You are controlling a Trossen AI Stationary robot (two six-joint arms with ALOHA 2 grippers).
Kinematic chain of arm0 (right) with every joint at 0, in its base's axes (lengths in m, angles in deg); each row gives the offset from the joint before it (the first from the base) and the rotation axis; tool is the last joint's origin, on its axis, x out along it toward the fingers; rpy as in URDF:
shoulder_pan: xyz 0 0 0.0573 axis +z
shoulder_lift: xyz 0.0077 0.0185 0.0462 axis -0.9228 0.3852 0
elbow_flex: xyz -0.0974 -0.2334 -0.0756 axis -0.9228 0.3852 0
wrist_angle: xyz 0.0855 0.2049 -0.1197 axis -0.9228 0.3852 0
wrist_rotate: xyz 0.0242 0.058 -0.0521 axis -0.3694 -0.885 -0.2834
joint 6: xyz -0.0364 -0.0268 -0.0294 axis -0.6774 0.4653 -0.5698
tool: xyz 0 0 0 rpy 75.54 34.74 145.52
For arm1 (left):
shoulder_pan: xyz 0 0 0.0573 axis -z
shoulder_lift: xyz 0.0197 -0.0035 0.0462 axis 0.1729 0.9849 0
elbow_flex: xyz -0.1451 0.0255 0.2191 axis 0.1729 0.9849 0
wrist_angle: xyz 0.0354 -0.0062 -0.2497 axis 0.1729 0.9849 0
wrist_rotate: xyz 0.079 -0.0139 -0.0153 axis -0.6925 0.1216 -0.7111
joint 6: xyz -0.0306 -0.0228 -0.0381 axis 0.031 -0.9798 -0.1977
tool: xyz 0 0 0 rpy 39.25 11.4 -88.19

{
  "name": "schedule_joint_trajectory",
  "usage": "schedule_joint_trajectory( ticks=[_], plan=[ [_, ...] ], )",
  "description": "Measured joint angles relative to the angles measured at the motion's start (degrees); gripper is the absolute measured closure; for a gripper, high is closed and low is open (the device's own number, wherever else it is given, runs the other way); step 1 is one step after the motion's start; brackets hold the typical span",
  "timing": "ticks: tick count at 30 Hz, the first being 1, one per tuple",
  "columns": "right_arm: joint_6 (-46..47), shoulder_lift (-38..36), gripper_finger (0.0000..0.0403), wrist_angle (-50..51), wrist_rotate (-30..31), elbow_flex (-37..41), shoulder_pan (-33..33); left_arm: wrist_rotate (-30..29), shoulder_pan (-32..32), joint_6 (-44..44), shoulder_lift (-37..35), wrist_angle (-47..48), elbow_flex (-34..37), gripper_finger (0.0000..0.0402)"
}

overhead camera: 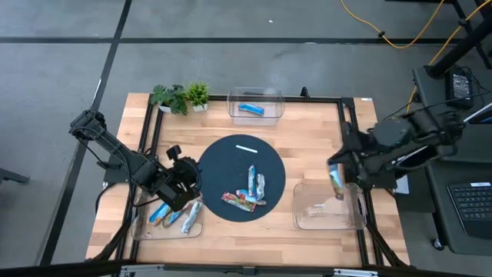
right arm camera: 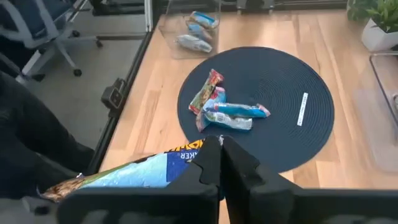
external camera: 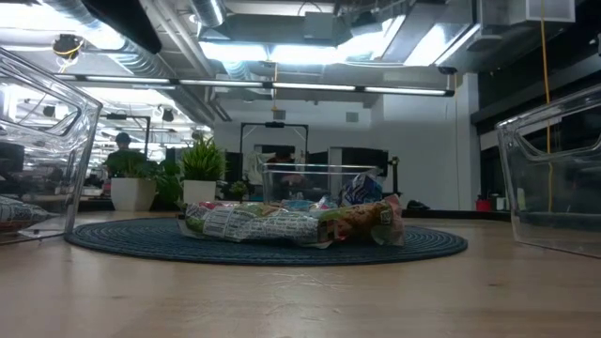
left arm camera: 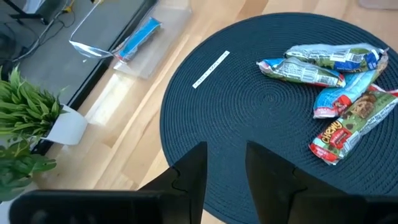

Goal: Pick and place Granola Bars by type
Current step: Put the blue granola bar into the bottom right transparent bin

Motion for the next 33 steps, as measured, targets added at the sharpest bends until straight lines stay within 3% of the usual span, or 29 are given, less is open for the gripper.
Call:
schedule_joint_trajectory(
  ticks=[5, 10, 18, 24, 33],
  plan=[
    [-2.25, -1.44, 0.0397, 3.38, 0.34, 0.00, 2.11, 0.00, 0.00, 0.96, 0.00, -0.03, 0.00, 0.0300],
    [-4.12, -1.76, 0.0397, 4.97, -3.00, 0.00, 4.75, -0.02, 0.00, 1.19, 0.00, -0.03, 0.00, 0.0303],
    [-5.38, -1.83, 0.0396, 8.76, -3.66, 0.69, 9.03, -1.06, 0.00, -3.08, 0.00, -0.03, 0.00, 0.0311],
    [-5.09, -3.42, 0.0396, 7.47, -3.70, 6.50, 11.65, -2.05, 0.00, -4.61, 0.00, -0.03, 0.00, 0.0311],
    [-5.34, -5.70, 0.0396, -2.60, -3.70, 17.74, 13.82, -2.61, 0.00, -4.52, 0.00, 0.07, 0.00, 0.0311]
  ],
)
